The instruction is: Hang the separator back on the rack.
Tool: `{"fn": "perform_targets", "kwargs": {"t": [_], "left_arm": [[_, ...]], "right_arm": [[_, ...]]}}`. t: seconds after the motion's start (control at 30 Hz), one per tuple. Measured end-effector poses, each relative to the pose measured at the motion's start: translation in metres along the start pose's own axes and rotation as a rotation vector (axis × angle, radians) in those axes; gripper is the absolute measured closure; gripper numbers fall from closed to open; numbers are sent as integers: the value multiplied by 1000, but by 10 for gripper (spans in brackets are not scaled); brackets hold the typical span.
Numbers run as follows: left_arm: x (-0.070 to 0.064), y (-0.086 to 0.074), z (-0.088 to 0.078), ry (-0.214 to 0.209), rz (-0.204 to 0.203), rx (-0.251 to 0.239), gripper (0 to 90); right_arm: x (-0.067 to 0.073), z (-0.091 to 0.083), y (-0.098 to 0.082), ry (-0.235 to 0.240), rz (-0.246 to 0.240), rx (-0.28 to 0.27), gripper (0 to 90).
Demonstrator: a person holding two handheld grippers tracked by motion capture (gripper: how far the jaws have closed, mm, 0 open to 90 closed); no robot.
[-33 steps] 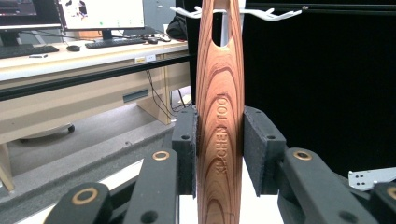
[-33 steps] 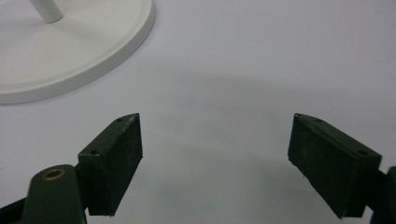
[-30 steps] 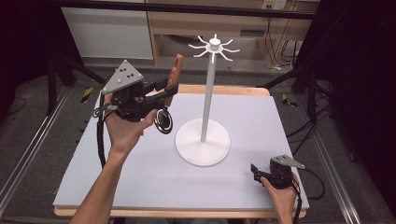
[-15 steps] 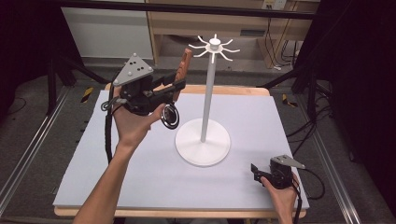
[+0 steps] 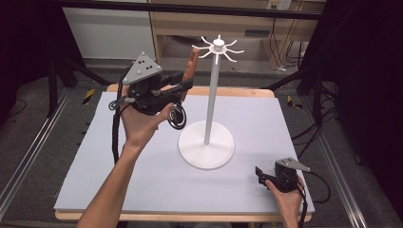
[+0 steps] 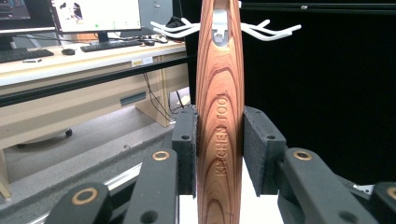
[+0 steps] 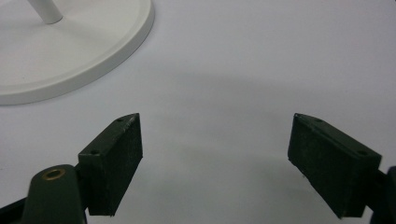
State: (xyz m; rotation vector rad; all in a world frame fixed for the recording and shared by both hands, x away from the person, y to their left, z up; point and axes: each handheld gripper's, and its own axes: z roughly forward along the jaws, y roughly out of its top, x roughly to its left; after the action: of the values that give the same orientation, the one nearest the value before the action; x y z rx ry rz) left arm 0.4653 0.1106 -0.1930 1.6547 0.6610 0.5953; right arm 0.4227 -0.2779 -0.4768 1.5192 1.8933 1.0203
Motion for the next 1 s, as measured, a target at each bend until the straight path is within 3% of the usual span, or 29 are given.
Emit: {"fn": "perform_targets", "kwargs": {"t": [0.7,1.0], "left_arm": [[-1,-4,17,1,0,26,674],[1,-9,23,-15,-15,16,674]], "right_arm": [[0,0,0,6,5,0,181],[0,0,0,3,3,0,181]]}}
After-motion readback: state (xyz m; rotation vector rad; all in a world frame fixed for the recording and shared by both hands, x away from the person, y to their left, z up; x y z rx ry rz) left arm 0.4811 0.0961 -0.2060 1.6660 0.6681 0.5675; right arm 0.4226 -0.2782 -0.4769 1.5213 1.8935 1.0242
